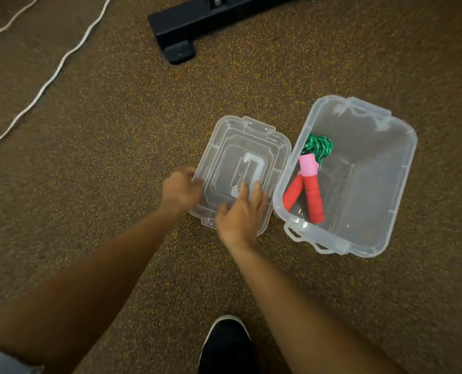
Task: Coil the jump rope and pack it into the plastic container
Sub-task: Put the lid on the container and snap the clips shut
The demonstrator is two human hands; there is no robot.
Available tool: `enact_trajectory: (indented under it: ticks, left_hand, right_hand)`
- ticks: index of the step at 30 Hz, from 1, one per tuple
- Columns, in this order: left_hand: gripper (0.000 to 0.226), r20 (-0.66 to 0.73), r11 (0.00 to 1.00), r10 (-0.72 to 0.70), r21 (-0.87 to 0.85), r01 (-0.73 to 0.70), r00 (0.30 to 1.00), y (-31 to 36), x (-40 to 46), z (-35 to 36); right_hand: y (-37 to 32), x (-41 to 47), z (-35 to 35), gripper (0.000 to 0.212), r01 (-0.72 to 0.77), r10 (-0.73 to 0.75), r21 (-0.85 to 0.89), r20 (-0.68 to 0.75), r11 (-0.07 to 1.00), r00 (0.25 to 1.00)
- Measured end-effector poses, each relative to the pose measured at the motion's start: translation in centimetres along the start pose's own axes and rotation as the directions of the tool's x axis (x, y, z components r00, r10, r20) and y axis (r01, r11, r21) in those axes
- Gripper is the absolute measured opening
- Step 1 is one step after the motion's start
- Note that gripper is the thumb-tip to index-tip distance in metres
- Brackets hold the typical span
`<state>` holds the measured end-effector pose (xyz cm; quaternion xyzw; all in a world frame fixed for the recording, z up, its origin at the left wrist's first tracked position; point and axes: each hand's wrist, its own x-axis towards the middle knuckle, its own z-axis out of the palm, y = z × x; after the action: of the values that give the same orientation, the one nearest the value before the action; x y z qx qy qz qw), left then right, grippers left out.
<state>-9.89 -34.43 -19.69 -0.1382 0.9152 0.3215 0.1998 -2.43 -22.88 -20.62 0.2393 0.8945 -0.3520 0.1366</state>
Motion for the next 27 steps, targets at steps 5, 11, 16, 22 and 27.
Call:
enact_trajectory:
  ticks: [5,11,16,22,27]
  left_hand:
    - [0.014,-0.115,0.887,0.112,-0.437,-0.152,0.987,2.5,-2.5,-2.0]
    - [0.023,-0.314,0.872,0.308,-0.285,-0.399,0.898,5.6,-6.5,-1.7]
    - [0.038,-0.322,0.859,0.486,0.003,-0.512,0.812,6.5,-9.3,-1.2]
    - [0.036,-0.292,0.775,0.613,0.043,-0.63,0.734,7.5,-12.3,-0.4]
    - [0.032,-0.445,0.806,0.53,0.001,-0.592,0.722,7.3,-11.8,-1.9]
  right_hand:
    - [-1.7,0.0,-1.6,0.052,0.037,-0.026,0.362,-0.037,0.931,0.999]
    - [-4.5,-0.1,-5.2,0.066,-0.288,0.214,0.849,0.211,0.444,0.954]
    - [-3.5,0.1,-8.9,0.077,-0.402,-0.032,0.901,0.412,0.163,0.911]
    - [-3.4,-1.3,-11.0,0.055,-0.342,-0.034,0.895,0.366,0.287,0.93]
    - [-1.8,-1.0,-13.8,0.025,-0.089,0.041,0.926,0.079,0.366,0.996]
